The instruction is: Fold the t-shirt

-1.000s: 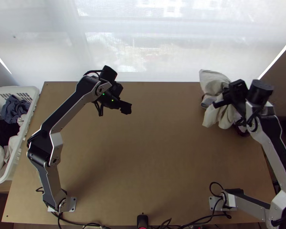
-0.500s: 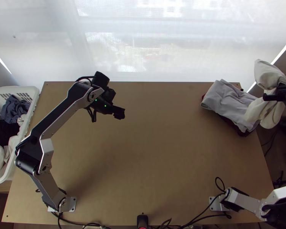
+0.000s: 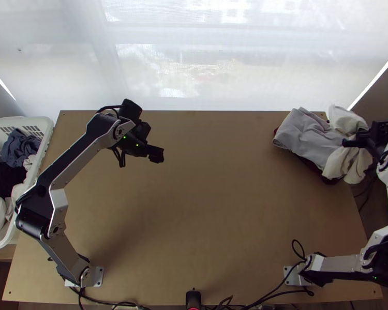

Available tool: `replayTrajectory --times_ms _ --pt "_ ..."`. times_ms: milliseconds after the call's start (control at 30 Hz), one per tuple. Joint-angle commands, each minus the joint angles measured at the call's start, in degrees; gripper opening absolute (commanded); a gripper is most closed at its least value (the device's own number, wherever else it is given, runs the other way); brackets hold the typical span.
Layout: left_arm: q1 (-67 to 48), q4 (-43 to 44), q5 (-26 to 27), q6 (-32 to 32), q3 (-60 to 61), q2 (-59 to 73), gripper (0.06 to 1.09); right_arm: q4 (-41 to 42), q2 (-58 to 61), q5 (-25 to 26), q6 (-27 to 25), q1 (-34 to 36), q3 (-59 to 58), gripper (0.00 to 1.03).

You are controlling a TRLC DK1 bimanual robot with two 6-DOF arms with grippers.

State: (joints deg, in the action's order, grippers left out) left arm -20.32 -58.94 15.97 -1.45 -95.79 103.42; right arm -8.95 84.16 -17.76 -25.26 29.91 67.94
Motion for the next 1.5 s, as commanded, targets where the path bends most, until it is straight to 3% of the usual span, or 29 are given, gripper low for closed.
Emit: replayTrajectory --times_ms 0,333,633,667,700,733,800,833,867,1067,1233,1467 --pt "2.7 0.2 0.0 0.1 2.3 -1.6 1.04 4.6 6.6 3.6 2.3 -8.6 -2.6 0.03" --pt "5.5 0.4 0.0 0.3 4.9 -3.6 1.04 8.0 11.3 6.3 6.4 -17.3 0.3 0.03" --pt "4.9 0.8 0.0 0.1 5.3 -4.1 1.04 10.9 17.3 7.6 4.6 -14.8 -6.2 0.03" --pt "5.0 0.8 0.0 0.1 5.4 -4.2 1.04 11.1 16.8 7.6 4.4 -14.0 -7.5 0.06" --pt "5.1 0.8 0.0 0.1 5.8 -4.2 1.04 11.1 16.6 7.7 4.2 -13.7 -8.5 0.18" --pt "5.2 0.8 0.0 0.2 6.0 -4.2 1.04 11.0 16.2 7.6 3.9 -13.3 -9.5 0.34" --pt "5.3 1.1 0.0 0.2 6.1 -4.1 1.04 11.1 14.6 7.6 4.0 -12.7 -11.3 0.8" --pt "5.2 1.3 0.0 0.2 6.1 -4.0 1.04 11.1 13.8 7.6 4.2 -12.5 -11.7 0.94" --pt "5.0 1.3 0.0 0.2 5.9 -3.9 1.04 10.8 12.8 7.5 4.2 -12.2 -12.0 0.99" --pt "4.5 1.5 0.0 0.0 5.9 -3.7 1.04 5.2 2.5 4.8 5.4 -11.7 -10.2 0.99" --pt "4.4 1.7 0.1 -0.1 6.1 -3.7 1.04 -1.8 -2.9 2.7 7.5 -12.7 -2.2 0.99" --pt "4.1 1.7 0.1 -0.3 6.5 -3.9 1.04 -1.5 2.0 2.1 10.9 -12.8 4.7 0.98"
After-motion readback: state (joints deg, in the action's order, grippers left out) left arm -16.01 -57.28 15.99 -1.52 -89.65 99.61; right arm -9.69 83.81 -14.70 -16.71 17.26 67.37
